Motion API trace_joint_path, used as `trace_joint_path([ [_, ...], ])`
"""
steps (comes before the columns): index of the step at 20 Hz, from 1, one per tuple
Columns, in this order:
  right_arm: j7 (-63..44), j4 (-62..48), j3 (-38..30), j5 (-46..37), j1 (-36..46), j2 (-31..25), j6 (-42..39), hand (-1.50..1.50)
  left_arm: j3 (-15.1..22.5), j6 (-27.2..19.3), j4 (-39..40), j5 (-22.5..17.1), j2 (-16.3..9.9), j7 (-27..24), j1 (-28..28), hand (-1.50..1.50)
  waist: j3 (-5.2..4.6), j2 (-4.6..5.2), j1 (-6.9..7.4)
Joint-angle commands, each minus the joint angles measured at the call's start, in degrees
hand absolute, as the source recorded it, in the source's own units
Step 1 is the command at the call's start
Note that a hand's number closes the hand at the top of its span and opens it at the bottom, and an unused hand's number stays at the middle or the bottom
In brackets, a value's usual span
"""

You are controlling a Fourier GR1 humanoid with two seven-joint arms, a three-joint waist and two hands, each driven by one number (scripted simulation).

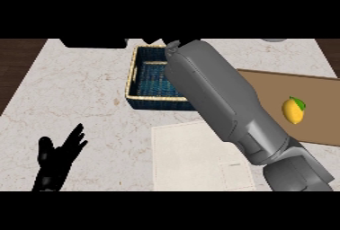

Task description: Pick the tomato from the placemat and place it in the basket

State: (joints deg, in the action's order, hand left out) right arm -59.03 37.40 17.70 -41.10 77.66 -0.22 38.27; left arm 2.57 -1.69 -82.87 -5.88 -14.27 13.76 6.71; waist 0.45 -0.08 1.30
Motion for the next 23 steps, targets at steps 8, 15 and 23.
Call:
trace_joint_path([
  [8,2.42,6.58,0.05,-2.68,-6.28,-3.50,-4.09,-1.50,-1.17,-0.02,4.85,0.39,1.43,1.00,-1.10,0.00,-0.46,-0.08,-1.83],
  [15,-4.44,16.78,-3.37,-6.38,-8.82,-4.83,-0.43,-1.50,-0.93,-1.24,2.83,1.58,2.20,1.32,0.87,0.00,-0.45,-0.35,-2.48],
  [23,-9.80,35.17,-5.82,-9.56,-20.58,-10.89,-8.51,-1.50,-0.59,-0.50,-0.35,1.68,2.26,0.37,6.89,0.00,-0.43,-0.85,-3.41],
])
